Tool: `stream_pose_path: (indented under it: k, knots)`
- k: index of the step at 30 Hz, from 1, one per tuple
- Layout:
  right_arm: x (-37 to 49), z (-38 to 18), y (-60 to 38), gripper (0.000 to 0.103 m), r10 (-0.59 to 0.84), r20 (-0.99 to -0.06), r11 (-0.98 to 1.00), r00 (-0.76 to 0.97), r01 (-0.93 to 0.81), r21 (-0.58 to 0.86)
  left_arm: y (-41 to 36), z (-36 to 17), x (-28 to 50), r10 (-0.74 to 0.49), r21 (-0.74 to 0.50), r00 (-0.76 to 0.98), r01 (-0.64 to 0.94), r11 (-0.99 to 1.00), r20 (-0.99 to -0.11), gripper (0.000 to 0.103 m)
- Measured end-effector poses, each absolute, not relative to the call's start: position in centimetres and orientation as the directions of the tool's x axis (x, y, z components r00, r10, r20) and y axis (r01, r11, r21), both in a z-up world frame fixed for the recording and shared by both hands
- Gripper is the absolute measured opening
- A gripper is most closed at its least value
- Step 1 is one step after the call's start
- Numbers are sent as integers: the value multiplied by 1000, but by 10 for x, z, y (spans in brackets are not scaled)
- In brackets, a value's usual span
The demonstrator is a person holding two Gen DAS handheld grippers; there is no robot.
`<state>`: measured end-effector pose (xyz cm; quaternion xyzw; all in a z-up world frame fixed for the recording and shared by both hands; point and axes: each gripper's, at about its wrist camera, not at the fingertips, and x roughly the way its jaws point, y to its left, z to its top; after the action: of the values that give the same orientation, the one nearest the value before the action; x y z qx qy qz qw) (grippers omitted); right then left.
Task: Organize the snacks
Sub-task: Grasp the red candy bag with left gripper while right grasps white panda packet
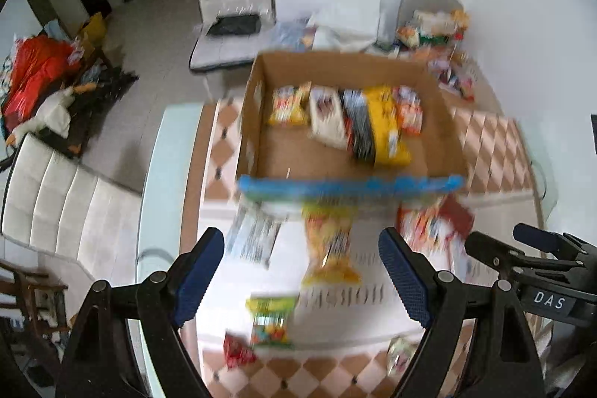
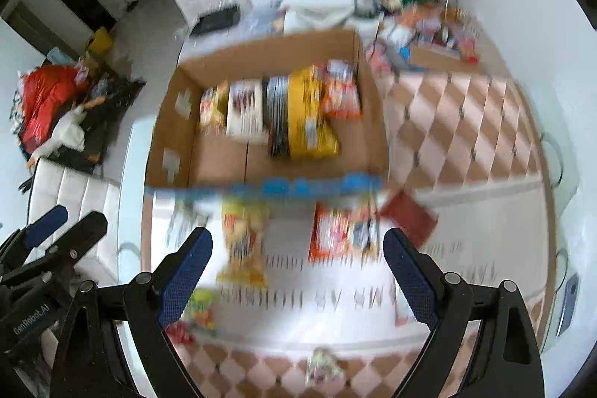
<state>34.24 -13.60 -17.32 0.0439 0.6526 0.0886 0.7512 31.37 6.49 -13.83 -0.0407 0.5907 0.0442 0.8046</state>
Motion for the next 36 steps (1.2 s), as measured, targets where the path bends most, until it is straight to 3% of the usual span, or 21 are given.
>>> stream_pose_path:
  k: [10,18,20,23,26,36]
  knots:
    - [234,-291,-140,95,119,-968,978,-222,-143,153,70,-231,222,9,-1,53,-172,985,-999,85]
    - [184,-376,-150,95,123,-901,987,-417,-44,155,92,-282,176,-15,9,-88,-272,962,-996,85]
    - [180,-387,-152,90,128,-893,989,-432,-14,149,99,-287,172,-14,16,-99,-293,956,-995,85]
    - [178,-398,-152,69,114,-890,992,-442,9,123,111,-292,168,-13,21,-102,-329,944,-995,85]
    - [176,-402,-150,56,82,-901,996,-426,-4,92,127,-296,165,-36,6,-105,-376,927,-994,85]
    - [173,-385,-140,43,102,-921,994,-377,-2,111,173,-324,162,-136,-44,-151,-495,868,-979,85]
